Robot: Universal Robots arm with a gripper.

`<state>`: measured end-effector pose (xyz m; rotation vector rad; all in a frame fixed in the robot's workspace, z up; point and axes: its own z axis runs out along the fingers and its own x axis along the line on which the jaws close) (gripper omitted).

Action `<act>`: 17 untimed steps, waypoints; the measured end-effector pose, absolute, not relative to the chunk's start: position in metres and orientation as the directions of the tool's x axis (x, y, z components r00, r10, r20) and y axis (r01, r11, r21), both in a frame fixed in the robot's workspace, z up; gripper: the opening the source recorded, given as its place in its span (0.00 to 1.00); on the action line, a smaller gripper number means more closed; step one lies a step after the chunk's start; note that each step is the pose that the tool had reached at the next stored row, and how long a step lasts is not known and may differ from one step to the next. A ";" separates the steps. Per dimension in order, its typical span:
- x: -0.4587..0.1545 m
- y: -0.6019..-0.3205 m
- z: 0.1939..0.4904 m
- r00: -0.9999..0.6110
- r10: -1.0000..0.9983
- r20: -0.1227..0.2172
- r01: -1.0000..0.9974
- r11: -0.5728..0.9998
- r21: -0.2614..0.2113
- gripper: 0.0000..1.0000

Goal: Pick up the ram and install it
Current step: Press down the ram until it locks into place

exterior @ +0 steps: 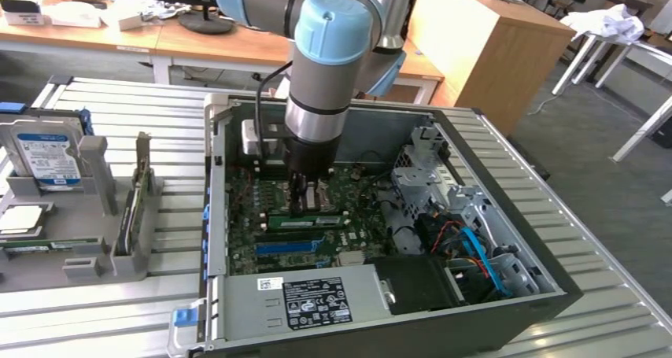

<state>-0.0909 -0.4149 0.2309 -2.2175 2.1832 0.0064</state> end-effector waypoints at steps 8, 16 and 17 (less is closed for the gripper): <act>-0.091 -0.415 0.229 0.016 -1.000 -0.024 -1.000 -0.015 -0.018 0.11; -0.091 -0.415 0.227 0.016 -1.000 -0.024 -1.000 -0.015 -0.019 0.11; -0.091 -0.415 0.227 0.016 -1.000 -0.024 -1.000 -0.015 -0.019 0.11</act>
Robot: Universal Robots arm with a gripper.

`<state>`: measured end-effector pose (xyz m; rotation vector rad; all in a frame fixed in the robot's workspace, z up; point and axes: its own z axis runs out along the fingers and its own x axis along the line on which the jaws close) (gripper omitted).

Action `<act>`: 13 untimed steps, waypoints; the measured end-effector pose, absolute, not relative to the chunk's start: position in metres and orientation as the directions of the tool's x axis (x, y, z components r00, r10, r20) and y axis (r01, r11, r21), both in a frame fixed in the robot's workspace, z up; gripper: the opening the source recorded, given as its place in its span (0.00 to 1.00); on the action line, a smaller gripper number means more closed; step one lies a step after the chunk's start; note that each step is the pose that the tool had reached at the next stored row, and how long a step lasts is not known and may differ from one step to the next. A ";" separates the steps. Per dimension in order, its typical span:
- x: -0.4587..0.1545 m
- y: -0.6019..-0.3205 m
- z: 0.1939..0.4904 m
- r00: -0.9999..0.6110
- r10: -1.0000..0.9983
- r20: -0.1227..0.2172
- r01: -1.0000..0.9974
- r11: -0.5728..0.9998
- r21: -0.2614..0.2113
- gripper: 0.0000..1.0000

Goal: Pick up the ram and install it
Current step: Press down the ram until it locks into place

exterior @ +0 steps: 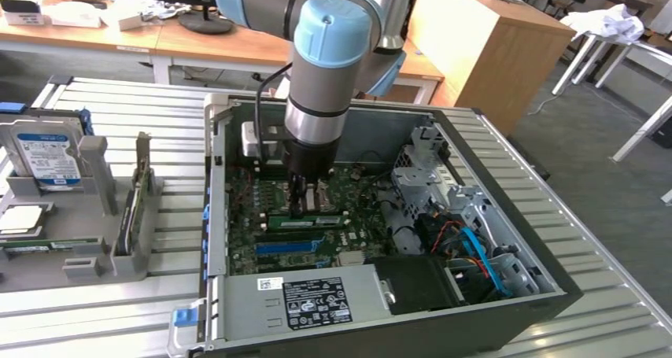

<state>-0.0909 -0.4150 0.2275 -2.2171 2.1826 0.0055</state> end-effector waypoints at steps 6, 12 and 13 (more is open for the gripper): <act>-0.091 -0.415 0.226 0.016 -1.000 -0.024 -1.000 -0.015 -0.019 0.11; -0.091 -0.415 0.226 0.016 -1.000 -0.024 -1.000 -0.015 -0.020 0.11; -0.091 -0.415 0.225 0.016 -1.000 -0.024 -1.000 -0.015 -0.020 0.11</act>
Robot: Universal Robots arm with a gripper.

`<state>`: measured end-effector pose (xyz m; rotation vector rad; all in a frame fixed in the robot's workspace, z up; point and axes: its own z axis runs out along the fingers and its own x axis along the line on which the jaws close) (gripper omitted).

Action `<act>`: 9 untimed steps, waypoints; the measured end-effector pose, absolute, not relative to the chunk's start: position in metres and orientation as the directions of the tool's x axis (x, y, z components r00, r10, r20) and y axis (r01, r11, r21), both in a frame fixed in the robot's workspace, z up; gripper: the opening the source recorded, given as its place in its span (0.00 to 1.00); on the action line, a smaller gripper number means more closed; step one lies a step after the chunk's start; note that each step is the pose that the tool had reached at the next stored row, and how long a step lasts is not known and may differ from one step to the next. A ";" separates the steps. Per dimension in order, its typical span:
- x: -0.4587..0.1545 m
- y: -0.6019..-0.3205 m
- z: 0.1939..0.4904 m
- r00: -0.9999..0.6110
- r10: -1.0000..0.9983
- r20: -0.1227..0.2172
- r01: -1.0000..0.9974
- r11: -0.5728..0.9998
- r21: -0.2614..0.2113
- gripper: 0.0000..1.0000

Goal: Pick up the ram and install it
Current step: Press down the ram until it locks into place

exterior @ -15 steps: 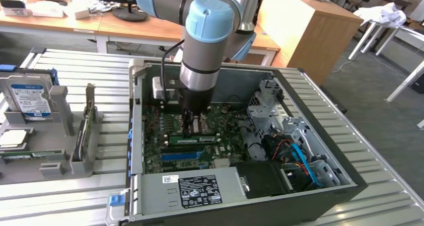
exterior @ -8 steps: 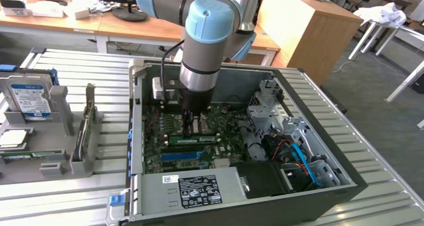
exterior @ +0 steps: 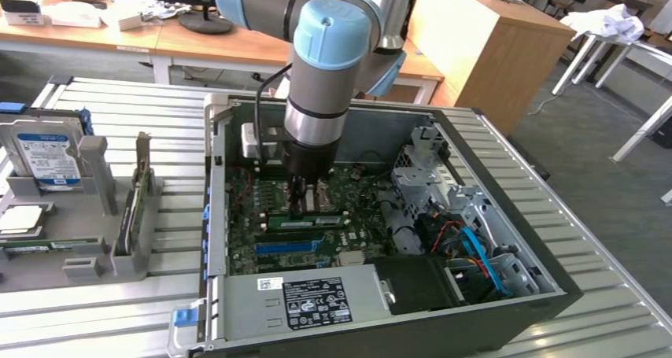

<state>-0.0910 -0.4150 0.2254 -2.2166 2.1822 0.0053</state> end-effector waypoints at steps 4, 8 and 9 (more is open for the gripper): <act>-0.091 -0.415 0.225 0.016 -1.000 -0.024 -1.000 -0.015 -0.020 0.11; -0.091 -0.415 0.225 0.016 -1.000 -0.024 -1.000 -0.015 -0.020 0.11; -0.091 -0.415 0.224 0.016 -1.000 -0.024 -1.000 -0.015 -0.020 0.11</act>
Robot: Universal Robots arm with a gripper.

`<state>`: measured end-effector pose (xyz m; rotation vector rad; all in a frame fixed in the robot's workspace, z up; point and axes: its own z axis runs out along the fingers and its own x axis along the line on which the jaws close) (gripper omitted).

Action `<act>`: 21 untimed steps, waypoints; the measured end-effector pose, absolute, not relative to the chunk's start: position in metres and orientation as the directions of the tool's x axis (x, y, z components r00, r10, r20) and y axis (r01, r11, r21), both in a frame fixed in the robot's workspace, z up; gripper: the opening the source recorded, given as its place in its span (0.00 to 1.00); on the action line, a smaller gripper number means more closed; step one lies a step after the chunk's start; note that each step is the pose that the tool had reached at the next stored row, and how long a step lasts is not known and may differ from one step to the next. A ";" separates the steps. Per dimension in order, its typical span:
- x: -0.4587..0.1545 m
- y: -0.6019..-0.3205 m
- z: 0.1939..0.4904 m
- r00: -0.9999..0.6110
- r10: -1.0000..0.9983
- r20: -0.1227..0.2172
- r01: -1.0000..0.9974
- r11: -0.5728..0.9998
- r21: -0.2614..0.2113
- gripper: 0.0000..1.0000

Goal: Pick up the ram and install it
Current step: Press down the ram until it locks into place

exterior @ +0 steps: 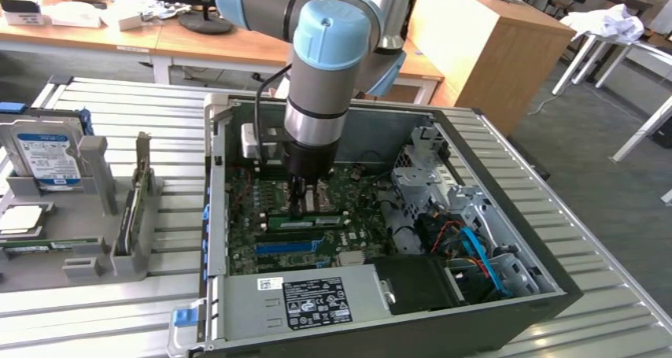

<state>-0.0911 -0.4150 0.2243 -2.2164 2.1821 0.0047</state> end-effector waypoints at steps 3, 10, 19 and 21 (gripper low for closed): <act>-0.091 -0.415 0.224 0.016 -1.000 -0.024 -1.000 -0.015 -0.020 0.11; -0.091 -0.415 0.223 0.016 -1.000 -0.024 -1.000 -0.015 -0.021 0.11; -0.091 -0.415 0.222 0.016 -1.000 -0.024 -1.000 -0.015 -0.023 0.11; -0.091 -0.415 0.222 0.016 -1.000 -0.024 -1.000 -0.015 -0.024 0.11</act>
